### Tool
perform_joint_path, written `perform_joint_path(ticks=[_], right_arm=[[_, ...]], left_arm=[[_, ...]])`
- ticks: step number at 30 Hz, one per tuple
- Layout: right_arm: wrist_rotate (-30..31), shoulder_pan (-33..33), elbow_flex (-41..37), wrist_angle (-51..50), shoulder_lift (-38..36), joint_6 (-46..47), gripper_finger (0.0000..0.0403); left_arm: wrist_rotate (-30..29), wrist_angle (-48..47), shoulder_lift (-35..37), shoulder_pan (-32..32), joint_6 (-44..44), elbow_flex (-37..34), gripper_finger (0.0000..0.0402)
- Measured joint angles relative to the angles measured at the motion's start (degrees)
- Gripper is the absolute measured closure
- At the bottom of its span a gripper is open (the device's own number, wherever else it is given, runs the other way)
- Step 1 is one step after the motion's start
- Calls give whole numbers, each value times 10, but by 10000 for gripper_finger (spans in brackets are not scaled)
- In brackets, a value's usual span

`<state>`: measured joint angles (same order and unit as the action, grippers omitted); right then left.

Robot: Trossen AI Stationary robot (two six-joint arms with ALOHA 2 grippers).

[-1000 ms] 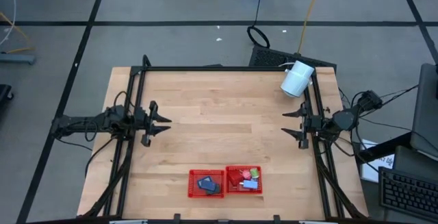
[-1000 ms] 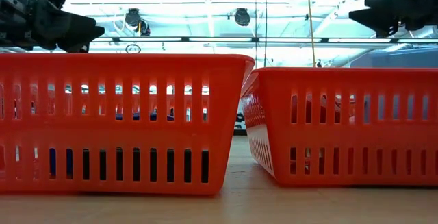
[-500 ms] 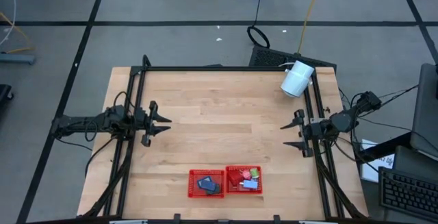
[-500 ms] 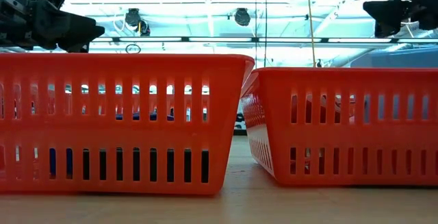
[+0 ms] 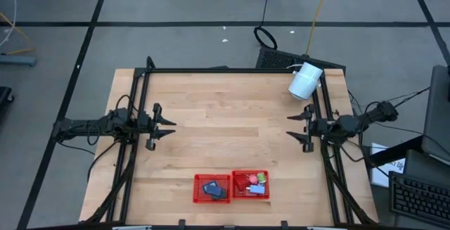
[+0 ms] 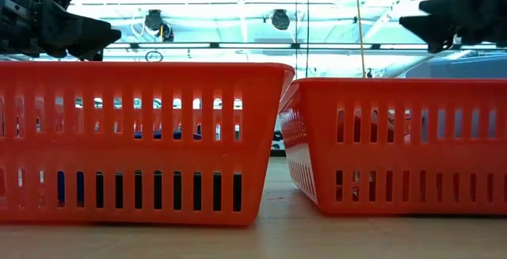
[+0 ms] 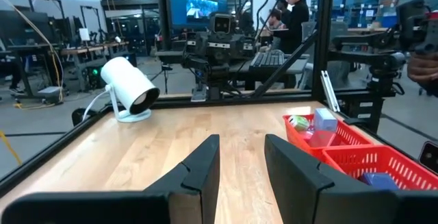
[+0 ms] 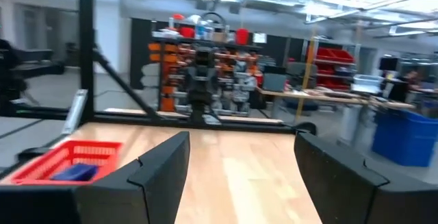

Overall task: Pick & Place Office items
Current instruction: Return to home position

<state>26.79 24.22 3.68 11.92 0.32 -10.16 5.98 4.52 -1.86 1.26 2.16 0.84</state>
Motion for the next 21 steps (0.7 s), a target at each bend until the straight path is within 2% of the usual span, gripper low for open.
perform_joint_path(ticks=[5,12,18,21], right_arm=[[-13,-51,-1,-3,0,5,149],[-93,-146,-2,-28,0,38,149],[-198,-228,-2,-77,0,77,149],[-213,-249,-2,-82,0,80,149]], left_arm=[[0,0,0,0,1,0,286],[0,0,0,0,3,0,286],[0,0,0,0,3,0,286],[0,0,0,0,4,0,286]])
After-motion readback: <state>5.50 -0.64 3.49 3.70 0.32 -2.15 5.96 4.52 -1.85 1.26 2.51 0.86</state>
